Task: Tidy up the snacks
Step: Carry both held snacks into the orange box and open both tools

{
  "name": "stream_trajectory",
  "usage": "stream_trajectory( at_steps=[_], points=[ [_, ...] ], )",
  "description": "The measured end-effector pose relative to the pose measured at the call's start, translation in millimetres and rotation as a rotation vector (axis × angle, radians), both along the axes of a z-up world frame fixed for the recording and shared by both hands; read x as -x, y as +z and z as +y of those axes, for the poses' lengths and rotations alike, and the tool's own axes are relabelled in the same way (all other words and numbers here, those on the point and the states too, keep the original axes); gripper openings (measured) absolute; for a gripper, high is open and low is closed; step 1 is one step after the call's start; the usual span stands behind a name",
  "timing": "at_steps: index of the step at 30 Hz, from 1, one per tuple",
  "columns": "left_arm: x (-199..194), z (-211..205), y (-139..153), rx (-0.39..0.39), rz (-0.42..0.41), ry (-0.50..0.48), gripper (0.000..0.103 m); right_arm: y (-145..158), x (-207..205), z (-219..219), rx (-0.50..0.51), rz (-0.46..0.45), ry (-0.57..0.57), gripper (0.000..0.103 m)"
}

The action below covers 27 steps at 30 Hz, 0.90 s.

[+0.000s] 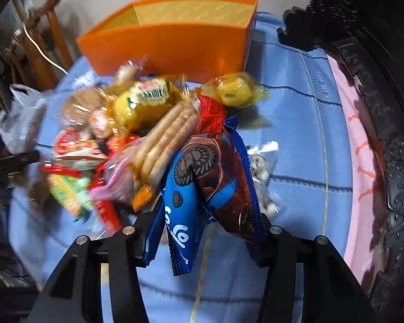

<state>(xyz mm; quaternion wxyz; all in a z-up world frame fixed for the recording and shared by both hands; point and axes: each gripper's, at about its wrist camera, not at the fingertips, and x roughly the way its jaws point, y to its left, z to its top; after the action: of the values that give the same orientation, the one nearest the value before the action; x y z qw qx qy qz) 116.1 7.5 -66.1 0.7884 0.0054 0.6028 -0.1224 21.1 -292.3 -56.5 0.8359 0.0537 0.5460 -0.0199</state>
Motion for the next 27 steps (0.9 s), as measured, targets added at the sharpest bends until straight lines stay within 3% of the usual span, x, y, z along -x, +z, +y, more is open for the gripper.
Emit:
stream_trajectory(
  at_steps=[5, 10, 14, 20, 24, 27],
  points=[
    [6, -4, 12, 0.012, -0.017, -0.002, 0.024, 26, 20, -11, -0.095, -0.060, 0.000, 0.053],
    [8, -8, 27, 0.018, -0.041, -0.003, 0.024, 54, 17, -29, -0.312, -0.153, 0.006, 0.053],
    [0, -15, 49, 0.030, -0.083, -0.021, 0.024, 67, -1, -26, -0.275, -0.199, 0.023, 0.053],
    [-39, -42, 83, 0.041, -0.153, -0.058, 0.024, 89, -62, -24, -0.270, -0.286, 0.064, 0.053],
    [-90, -76, 105, 0.053, -0.192, -0.104, 0.025, 95, -127, -31, -0.253, -0.317, 0.037, 0.053],
    [-139, -108, 108, 0.056, -0.200, -0.126, 0.025, 81, -177, -45, -0.274, -0.299, -0.018, 0.053]
  ],
)
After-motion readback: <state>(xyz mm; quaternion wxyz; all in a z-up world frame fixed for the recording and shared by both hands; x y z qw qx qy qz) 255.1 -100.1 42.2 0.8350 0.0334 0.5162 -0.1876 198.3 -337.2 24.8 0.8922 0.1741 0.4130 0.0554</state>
